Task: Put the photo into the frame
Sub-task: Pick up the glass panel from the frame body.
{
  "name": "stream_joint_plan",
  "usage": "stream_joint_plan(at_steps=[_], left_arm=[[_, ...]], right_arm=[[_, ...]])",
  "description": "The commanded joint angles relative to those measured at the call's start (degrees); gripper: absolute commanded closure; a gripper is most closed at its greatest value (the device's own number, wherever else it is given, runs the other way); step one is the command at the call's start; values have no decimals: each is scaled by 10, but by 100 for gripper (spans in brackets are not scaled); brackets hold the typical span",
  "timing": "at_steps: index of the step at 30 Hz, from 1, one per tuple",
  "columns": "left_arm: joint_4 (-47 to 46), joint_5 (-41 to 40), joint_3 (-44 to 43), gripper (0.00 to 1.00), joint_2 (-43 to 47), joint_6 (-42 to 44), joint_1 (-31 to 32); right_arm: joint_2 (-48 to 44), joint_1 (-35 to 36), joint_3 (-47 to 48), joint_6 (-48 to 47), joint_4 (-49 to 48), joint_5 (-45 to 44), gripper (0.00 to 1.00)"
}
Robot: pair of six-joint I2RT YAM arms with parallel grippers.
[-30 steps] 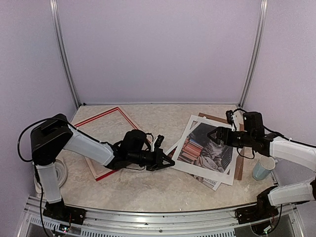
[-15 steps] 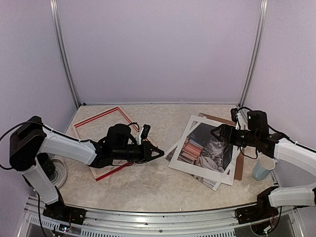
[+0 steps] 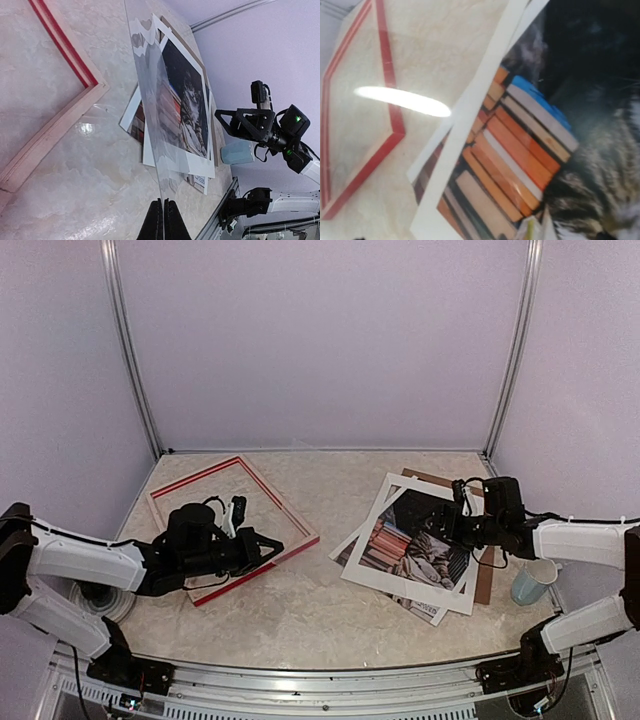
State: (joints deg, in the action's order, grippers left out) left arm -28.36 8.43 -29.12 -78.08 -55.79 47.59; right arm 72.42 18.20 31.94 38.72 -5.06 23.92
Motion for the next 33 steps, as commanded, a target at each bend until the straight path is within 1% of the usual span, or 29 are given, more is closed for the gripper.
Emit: stream_joint_plan(at_steps=[1, 7, 9, 12, 16, 25, 26, 29, 33], left_arm=[[34, -52, 44, 100, 40, -28, -20], [78, -83, 97, 100, 92, -62, -33], [97, -105, 113, 100, 115, -72, -41], [113, -108, 138, 100, 148, -81, -54], [142, -112, 159, 100, 174, -86, -67], [188, -123, 182, 100, 189, -88, -75], [191, -125, 185, 99, 191, -88, -75], [196, -127, 192, 93, 197, -91, -78], [210, -131, 196, 87, 203, -91, -80]], right_arm=[[22, -3, -3, 31, -61, 39, 1], [71, 15, 19, 55, -96, 60, 1], [95, 26, 34, 60, -104, 65, 1], [133, 41, 60, 66, -114, 72, 1], [183, 64, 106, 71, -124, 77, 1], [325, 92, 242, 80, -122, 108, 1], [341, 95, 261, 80, -118, 114, 1], [387, 105, 327, 82, -103, 128, 1], [443, 112, 396, 84, -80, 135, 1]])
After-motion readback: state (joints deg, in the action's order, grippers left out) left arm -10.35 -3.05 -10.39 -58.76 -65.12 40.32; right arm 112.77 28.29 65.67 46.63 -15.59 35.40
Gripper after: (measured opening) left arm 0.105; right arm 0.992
